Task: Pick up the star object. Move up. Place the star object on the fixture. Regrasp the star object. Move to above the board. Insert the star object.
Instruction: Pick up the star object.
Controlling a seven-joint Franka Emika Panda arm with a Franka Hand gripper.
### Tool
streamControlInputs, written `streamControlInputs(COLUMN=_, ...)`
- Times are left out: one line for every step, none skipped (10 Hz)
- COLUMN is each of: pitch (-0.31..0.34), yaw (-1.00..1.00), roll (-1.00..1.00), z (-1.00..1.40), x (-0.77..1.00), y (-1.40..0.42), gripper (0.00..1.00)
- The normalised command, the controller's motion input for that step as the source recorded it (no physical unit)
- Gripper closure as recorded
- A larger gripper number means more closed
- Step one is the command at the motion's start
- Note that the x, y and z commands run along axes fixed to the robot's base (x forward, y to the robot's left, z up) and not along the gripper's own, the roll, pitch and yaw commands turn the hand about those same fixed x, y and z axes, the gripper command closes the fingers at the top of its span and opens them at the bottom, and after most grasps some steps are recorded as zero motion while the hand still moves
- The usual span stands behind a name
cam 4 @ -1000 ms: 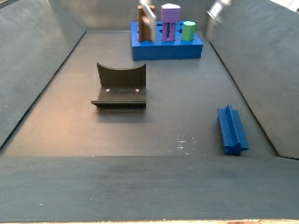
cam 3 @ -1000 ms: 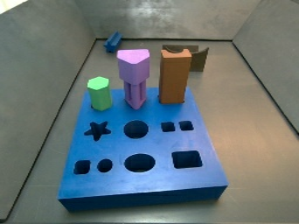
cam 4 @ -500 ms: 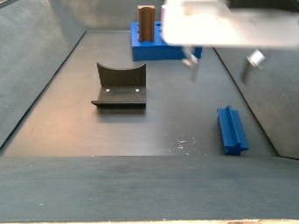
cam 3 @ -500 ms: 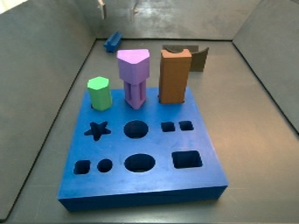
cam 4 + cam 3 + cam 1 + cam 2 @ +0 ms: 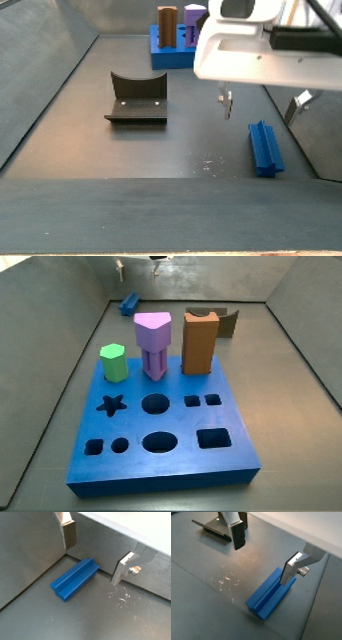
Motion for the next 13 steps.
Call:
streamControlInputs(pitch=-0.147, yaw=-0.22, roll=-0.32, z=-0.51, x=0.03, y=0.2, gripper=0.0)
streamControlInputs(pitch=-0.161, yaw=-0.24, roll=-0.34, z=-0.47, x=0.02, y=0.18, gripper=0.0)
streamControlInputs(pitch=-0.154, yaw=-0.27, roll=-0.34, z=-0.47, x=0.0, y=0.17, gripper=0.0)
streamControlInputs(pitch=-0.097, yaw=-0.33, roll=-0.28, z=-0.62, x=-0.03, y=0.25, gripper=0.0)
streamControlInputs(pitch=-0.017, yaw=-0.4, roll=-0.18, z=-0.85, x=-0.2, y=0.4, gripper=0.0)
streamControlInputs(pitch=-0.016, yaw=-0.02, roll=-0.02, z=-1.0, x=-0.25, y=0.39, gripper=0.0)
streamControlInputs(pitch=0.0, yaw=0.33, roll=0.0, z=-1.0, x=-0.17, y=0.0, gripper=0.0)
streamControlInputs(pitch=0.0, yaw=0.39, roll=0.0, z=-1.0, x=-0.14, y=0.0, gripper=0.0)
streamControlInputs(pitch=0.0, yaw=0.23, roll=-0.03, z=-1.0, x=-0.04, y=-0.11, gripper=0.0)
streamControlInputs(pitch=-0.193, yaw=0.03, roll=0.0, z=0.0, x=-0.2, y=0.0, gripper=0.0)
streamControlInputs(pitch=-0.016, yaw=0.0, roll=0.0, z=-0.04, x=0.0, y=0.0, gripper=0.0)
streamControlInputs(pitch=-0.211, yaw=0.0, roll=-0.23, z=-0.53, x=0.0, y=0.0, gripper=0.0)
streamControlInputs(pitch=-0.137, yaw=0.0, roll=-0.19, z=-0.74, x=-0.14, y=0.04, gripper=0.0)
